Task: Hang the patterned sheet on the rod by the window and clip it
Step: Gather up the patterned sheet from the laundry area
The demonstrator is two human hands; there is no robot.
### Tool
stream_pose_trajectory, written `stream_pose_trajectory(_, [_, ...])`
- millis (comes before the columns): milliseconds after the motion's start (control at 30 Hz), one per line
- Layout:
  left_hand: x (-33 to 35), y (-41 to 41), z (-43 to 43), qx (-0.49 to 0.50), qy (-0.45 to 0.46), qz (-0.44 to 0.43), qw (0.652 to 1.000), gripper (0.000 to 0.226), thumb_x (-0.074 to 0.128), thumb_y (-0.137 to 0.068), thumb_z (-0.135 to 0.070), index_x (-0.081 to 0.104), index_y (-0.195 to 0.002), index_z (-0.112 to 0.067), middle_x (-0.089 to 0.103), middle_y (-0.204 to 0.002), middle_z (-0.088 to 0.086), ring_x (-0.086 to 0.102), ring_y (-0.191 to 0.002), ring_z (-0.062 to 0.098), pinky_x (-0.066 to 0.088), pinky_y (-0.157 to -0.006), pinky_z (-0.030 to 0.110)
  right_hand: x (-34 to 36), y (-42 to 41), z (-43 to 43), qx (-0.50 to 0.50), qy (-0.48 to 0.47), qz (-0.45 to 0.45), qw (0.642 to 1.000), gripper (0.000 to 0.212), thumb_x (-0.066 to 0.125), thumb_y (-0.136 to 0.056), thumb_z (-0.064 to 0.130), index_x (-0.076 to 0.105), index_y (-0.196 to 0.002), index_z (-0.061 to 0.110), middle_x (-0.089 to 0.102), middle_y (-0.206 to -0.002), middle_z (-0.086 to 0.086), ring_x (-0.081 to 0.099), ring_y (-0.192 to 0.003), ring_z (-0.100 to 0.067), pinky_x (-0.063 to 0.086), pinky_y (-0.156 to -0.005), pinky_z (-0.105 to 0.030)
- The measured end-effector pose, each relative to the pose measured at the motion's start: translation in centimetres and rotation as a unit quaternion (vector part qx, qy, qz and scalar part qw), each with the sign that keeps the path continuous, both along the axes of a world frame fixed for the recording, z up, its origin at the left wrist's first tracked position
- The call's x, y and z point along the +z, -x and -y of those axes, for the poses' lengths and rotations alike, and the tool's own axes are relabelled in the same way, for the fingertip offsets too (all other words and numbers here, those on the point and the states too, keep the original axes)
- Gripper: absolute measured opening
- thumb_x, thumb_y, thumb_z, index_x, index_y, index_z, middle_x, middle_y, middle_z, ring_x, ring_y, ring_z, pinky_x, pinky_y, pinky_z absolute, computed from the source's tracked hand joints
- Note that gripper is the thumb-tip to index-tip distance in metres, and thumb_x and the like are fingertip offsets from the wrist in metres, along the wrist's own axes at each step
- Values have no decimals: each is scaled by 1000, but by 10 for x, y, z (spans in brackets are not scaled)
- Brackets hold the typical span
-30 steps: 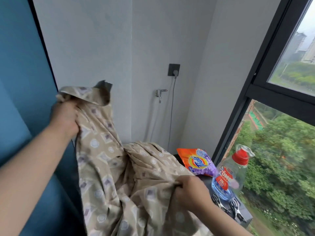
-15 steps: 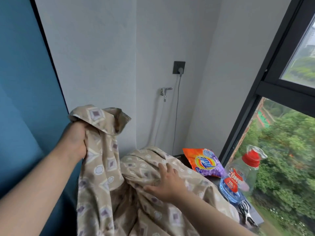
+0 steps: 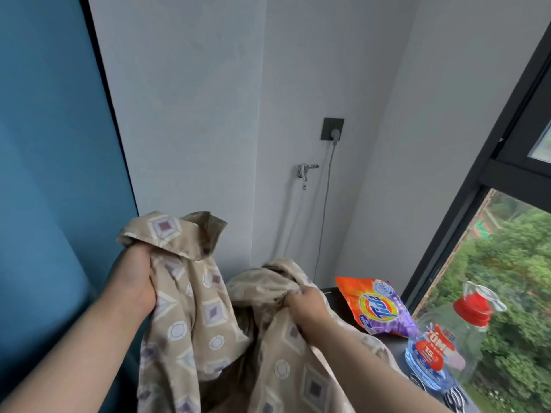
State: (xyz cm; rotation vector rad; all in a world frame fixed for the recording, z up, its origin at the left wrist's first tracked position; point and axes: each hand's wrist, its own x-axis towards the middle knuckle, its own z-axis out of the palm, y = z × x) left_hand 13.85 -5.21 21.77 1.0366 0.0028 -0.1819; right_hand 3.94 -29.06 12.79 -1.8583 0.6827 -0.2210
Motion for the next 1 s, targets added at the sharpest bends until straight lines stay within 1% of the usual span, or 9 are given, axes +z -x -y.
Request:
stream_pose_trajectory(100, [18, 0, -3, 1, 39, 34, 999, 27, 48, -96, -28, 67, -104, -12, 74, -100, 7, 72, -88, 18, 60, -74, 30, 44, 10, 2, -4, -113, 85, 990, 23, 55, -76, 10, 74, -87, 17, 75, -94, 3, 69, -88, -13, 55, -74, -23])
stream_pose_trajectory(267, [54, 19, 6, -5, 114, 61, 992, 43, 41, -97, -33, 78, -87, -13, 74, -103, 8, 71, -94, 19, 59, -80, 34, 72, 34, 25, -69, -340, 149, 926, 21, 49, -86, -2, 67, -76, 3, 67, -62, -10, 63, -44, -17, 46, -40, -15])
stream_pose_trajectory(400, [52, 48, 35, -61, 106, 35, 992, 60, 39, -97, -35, 75, -54, -14, 74, -68, 3, 71, -62, 17, 57, -52, 26, 45, 68, 24, -8, -380, 152, 912, 32, 45, -90, 4, 77, -91, 4, 74, -84, -17, 73, -73, -27, 58, -66, -29])
stream_pose_trajectory(467, [33, 49, 50, -70, 97, -13, 993, 53, 44, -93, -38, 77, -59, -15, 75, -73, 7, 72, -62, 22, 57, -52, 29, 23, 75, 30, -7, -332, 159, 930, 32, 47, -91, 5, 75, -107, 9, 74, -108, -12, 70, -101, -25, 53, -90, -39])
stream_pose_trajectory(633, [-19, 53, 75, -133, 27, -134, 982, 42, 51, -91, -42, 79, -78, -14, 75, -90, 13, 72, -70, 27, 61, -65, 42, -20, 84, 59, -15, -6, -38, 999, 47, 61, -87, 15, 53, -132, 22, 70, -110, 0, 64, -109, -24, 51, -94, -39])
stream_pose_trajectory(700, [-32, 56, 80, -170, 12, -160, 972, 36, 53, -90, -37, 73, -100, -9, 73, -99, 16, 70, -82, 30, 57, -74, 47, -17, 84, 69, 12, 200, -168, 965, 75, 59, -80, 22, 25, -148, 26, 55, -130, -9, 53, -120, -33, 44, -100, -41])
stream_pose_trajectory(767, [-45, 56, 84, -213, -1, -144, 966, 34, 58, -84, -32, 72, -100, -6, 71, -106, 19, 69, -87, 29, 56, -80, 41, 0, 77, 63, 81, 370, -160, 911, 89, 60, -76, 31, 14, -152, 31, 32, -148, -8, 37, -133, -32, 34, -107, -40])
stream_pose_trajectory(900, [-56, 55, 79, -298, 6, -74, 952, 83, 91, -37, -26, 68, -111, 3, 66, -109, 25, 68, -92, 31, 54, -84, 38, 20, 32, 36, 229, 362, -19, 903, 52, 50, -69, 37, 53, -119, 25, 48, -135, 2, 36, -133, -22, 30, -110, -35])
stream_pose_trajectory(1000, [-59, 51, 77, -308, -120, 8, 944, 84, 89, -40, -57, 70, -101, -3, 72, -101, 15, 67, -96, 30, 48, -91, 40, 9, 10, 35, 221, 332, -43, 916, 23, 43, -77, 48, 48, -83, 26, 58, -106, 3, 50, -114, -26, 40, -97, -40])
